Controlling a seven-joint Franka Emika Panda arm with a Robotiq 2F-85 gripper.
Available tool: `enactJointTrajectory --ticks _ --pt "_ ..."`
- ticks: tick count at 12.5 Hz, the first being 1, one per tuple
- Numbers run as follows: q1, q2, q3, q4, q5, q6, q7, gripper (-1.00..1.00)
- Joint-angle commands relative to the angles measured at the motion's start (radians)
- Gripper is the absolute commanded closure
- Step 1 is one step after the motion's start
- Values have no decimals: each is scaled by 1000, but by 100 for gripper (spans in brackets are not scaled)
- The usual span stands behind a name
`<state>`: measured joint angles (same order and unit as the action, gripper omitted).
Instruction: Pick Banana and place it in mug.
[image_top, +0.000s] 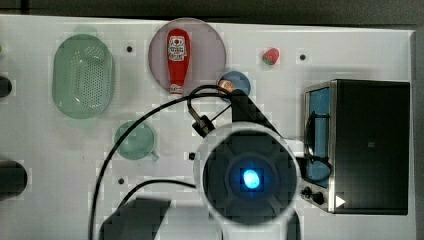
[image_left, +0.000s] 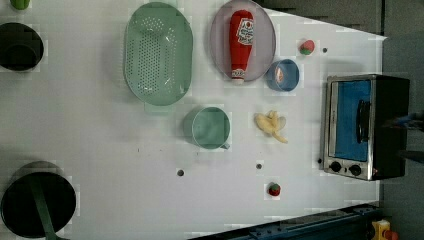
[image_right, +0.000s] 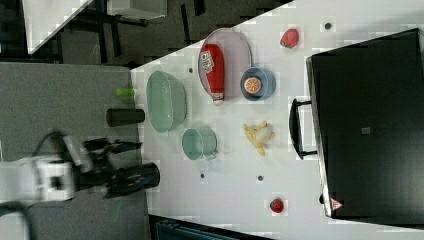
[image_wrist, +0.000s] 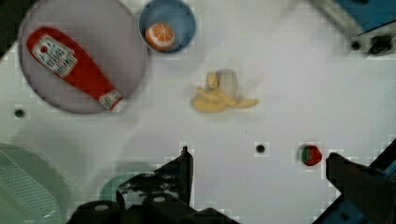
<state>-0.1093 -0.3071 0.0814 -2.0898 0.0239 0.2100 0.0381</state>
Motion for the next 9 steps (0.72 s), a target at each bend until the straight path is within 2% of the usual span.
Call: enactJointTrajectory --ticks 1,6,9 --pt "-5 164 -24 -159 -10 199 -93 -100" --pt "-5 330 -25 -293 -10 517 -319 -100" --pt "-5 438 -25 -335 -10 684 -442 -100"
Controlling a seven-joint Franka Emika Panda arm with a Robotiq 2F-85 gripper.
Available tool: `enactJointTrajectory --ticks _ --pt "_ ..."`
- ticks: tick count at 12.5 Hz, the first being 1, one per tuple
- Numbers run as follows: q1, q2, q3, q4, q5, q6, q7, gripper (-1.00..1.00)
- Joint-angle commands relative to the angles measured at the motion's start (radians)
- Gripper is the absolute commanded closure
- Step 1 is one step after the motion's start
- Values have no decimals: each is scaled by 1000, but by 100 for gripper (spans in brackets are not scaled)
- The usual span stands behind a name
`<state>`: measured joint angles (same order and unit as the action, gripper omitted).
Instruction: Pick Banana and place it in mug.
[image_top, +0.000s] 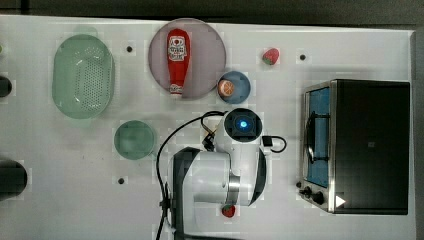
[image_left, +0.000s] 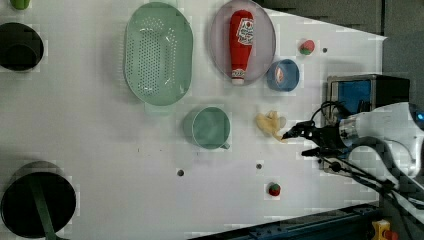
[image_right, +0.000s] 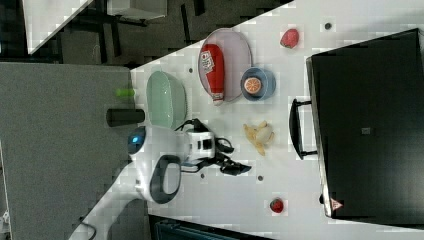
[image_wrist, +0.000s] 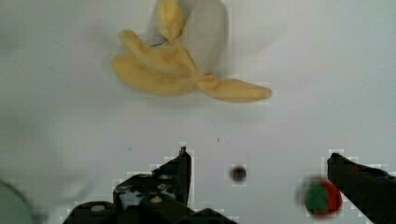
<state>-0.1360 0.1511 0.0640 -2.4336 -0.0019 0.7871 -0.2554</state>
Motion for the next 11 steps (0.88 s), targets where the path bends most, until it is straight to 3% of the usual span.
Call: enactJointTrajectory --ticks 1,8,11 --pt "21 16 -8 1 16 162 -172 -100" --pt "22 200 -7 -10 16 363 -174 -98" --pt "21 212 -11 -18 16 412 -174 -29"
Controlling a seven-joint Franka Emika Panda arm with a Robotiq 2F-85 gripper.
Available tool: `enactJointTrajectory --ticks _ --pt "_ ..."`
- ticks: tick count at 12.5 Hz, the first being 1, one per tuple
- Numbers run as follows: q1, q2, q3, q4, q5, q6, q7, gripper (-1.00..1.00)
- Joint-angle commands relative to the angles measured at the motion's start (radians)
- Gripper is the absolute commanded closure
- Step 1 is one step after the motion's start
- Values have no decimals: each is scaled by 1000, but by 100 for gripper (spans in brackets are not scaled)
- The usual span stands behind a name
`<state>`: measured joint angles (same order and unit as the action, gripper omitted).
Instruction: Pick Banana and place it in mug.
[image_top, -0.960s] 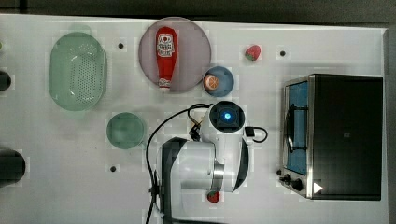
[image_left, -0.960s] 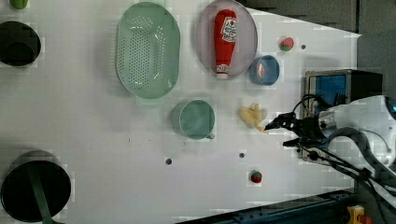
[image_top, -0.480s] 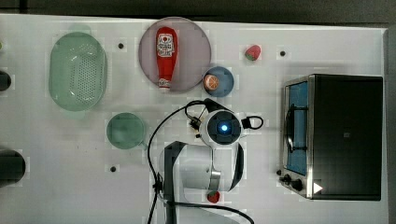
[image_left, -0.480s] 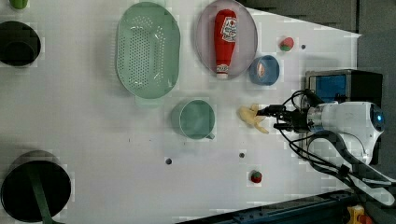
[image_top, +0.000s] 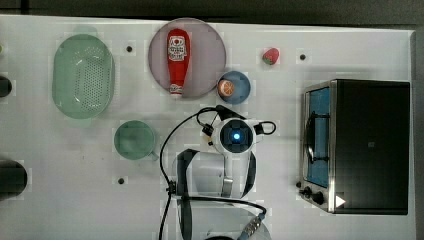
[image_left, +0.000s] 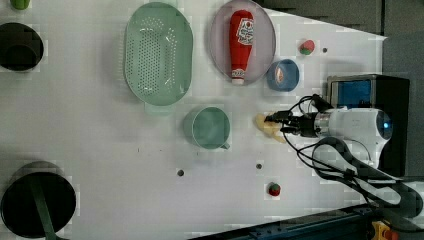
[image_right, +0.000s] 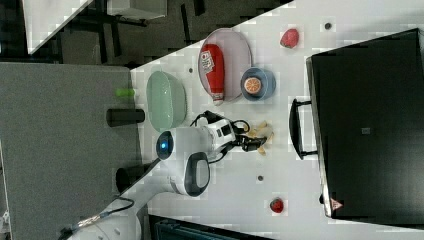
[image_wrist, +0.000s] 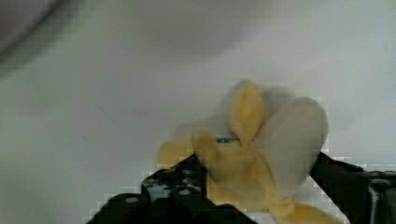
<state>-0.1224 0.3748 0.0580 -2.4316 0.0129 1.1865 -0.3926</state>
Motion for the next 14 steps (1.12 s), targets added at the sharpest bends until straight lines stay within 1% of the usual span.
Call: enactJointTrajectory --ticks 1,3,6,8,11,14 --pt "8 -11 -2 -20 1 13 -36 -1" --pt "8 -22 0 -18 1 13 -36 42" --pt "8 -130 0 -16 1 -11 -36 42" --pt "8 -256 -2 12 1 -194 -36 42" --pt "7 -408 -6 111 1 -490 -36 42" --pt "9 -520 5 196 1 -698 -36 42"
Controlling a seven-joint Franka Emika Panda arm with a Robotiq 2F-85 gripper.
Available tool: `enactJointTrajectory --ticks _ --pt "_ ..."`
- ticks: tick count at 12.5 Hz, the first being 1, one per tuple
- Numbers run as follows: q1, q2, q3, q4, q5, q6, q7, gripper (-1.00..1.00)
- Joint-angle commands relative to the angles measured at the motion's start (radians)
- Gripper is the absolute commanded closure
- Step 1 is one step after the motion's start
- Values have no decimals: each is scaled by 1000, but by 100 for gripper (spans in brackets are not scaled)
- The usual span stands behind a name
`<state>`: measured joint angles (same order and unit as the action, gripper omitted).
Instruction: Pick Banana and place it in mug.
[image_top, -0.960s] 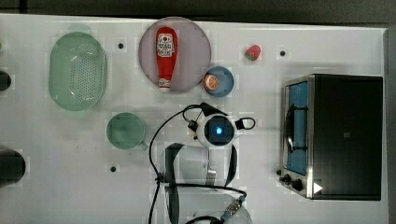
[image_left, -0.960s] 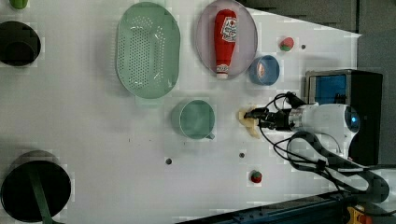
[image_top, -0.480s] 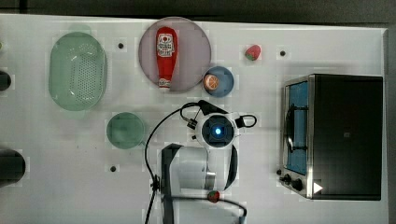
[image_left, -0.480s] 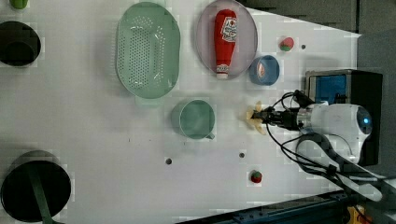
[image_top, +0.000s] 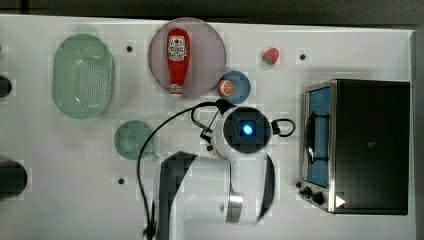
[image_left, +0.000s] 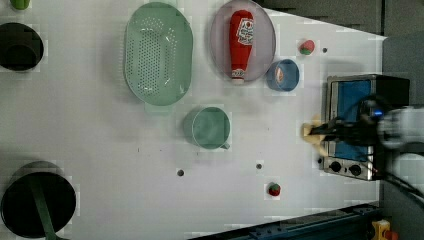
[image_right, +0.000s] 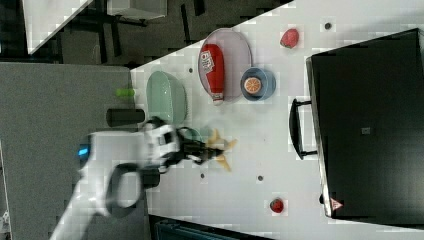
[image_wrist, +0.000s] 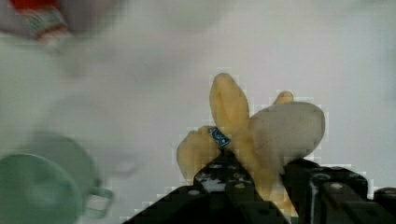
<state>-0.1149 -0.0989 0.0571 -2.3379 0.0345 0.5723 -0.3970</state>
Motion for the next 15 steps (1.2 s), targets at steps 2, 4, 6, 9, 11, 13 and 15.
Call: enactJointTrajectory --ticks 2,4,6,9,11,13,15 --pt "7 -92 35 128 -21 -125 -32 42" --pt "17 -120 88 129 -21 -126 -28 42" --pt "30 -120 171 129 -20 -136 -26 42" --pt "37 -97 309 128 -18 -140 -24 42" --pt "38 -78 370 128 -15 -140 43 42" --pt "39 -52 426 128 -15 -139 206 42" --pt "40 -14 478 125 -15 -122 327 42"
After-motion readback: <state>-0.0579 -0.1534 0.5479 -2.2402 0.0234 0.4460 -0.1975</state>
